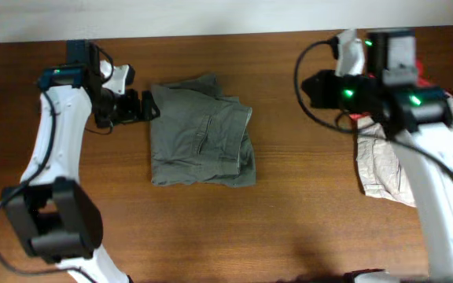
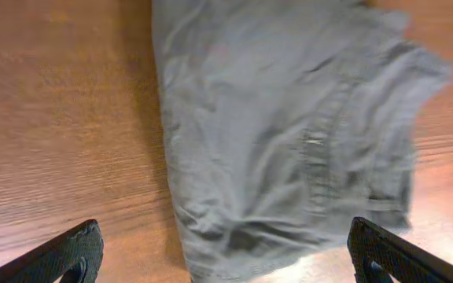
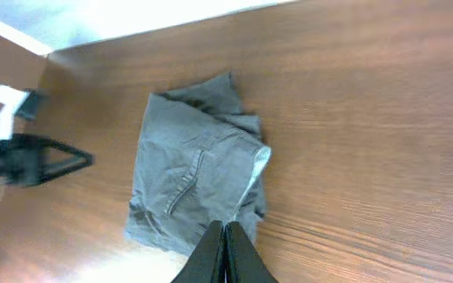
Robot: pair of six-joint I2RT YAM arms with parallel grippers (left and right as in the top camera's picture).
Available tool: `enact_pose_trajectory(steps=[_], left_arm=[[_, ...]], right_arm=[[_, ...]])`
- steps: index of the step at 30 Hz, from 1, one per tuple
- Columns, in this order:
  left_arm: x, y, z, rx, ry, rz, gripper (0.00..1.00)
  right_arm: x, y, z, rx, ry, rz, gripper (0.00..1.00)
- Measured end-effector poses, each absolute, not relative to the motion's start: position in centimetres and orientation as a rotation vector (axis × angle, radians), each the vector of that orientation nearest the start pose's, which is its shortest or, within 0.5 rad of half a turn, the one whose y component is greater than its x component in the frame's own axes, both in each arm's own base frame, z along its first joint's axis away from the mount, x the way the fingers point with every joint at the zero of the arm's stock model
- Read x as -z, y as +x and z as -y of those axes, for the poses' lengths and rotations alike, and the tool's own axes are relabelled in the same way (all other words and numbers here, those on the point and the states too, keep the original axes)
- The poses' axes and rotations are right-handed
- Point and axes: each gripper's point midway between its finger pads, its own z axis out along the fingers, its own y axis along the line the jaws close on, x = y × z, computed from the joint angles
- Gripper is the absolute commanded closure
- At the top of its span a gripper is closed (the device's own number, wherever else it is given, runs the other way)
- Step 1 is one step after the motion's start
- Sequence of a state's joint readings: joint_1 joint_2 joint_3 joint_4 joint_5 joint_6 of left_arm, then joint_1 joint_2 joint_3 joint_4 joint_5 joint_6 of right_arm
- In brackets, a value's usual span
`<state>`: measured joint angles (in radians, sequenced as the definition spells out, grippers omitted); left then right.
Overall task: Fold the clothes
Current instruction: 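Grasp the folded grey shorts with the left gripper and lift them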
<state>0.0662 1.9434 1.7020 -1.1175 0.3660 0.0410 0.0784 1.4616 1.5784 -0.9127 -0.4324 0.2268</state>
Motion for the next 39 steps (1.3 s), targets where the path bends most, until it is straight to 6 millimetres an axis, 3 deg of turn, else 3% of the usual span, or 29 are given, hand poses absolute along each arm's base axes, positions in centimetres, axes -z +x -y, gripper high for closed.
enact_pose_trajectory(steps=[6,12,21,22,23,26,30,36,39], left_arm=[[-6.8,42.7,3.7,0.552,0.001,-2.973,0.01],[-2.0,42.6,4.7,0.672,-0.029,-3.045,0.01],[-2.7,43.3,8.9,1.061,-0.014,-2.927,0.05],[-2.8,43.2,9.3,1.082,-0.005,-2.923,0.11],[-2.8,43.1,9.8,1.102,0.006,-2.921,0.28],[-2.4,42.9,11.3,1.125,0.054,-2.924,0.54],[-1.9,42.8,13.4,1.202,0.114,-2.896,0.66],[-3.4,43.6,15.3,1.37,0.154,-2.768,0.98],[-4.6,44.0,16.2,1.472,0.182,-2.68,0.99]], right_arm=[[-33.2,34.7,-9.1,-0.576,-0.059,-2.306,0.95],[-33.1,32.9,-8.7,-0.544,-0.078,-2.339,0.95],[-32.5,32.6,-8.2,-0.499,-0.09,-2.362,0.95],[-32.5,32.7,-8.1,-0.494,-0.09,-2.362,0.95],[-32.5,32.7,-8.1,-0.489,-0.089,-2.363,0.95],[-32.5,32.7,-7.9,-0.478,-0.088,-2.363,0.95],[-32.5,32.7,-7.9,-0.471,-0.088,-2.363,0.96],[-32.5,32.7,-7.8,-0.468,-0.088,-2.363,0.96],[-32.4,32.7,-7.8,-0.469,-0.088,-2.366,0.96]])
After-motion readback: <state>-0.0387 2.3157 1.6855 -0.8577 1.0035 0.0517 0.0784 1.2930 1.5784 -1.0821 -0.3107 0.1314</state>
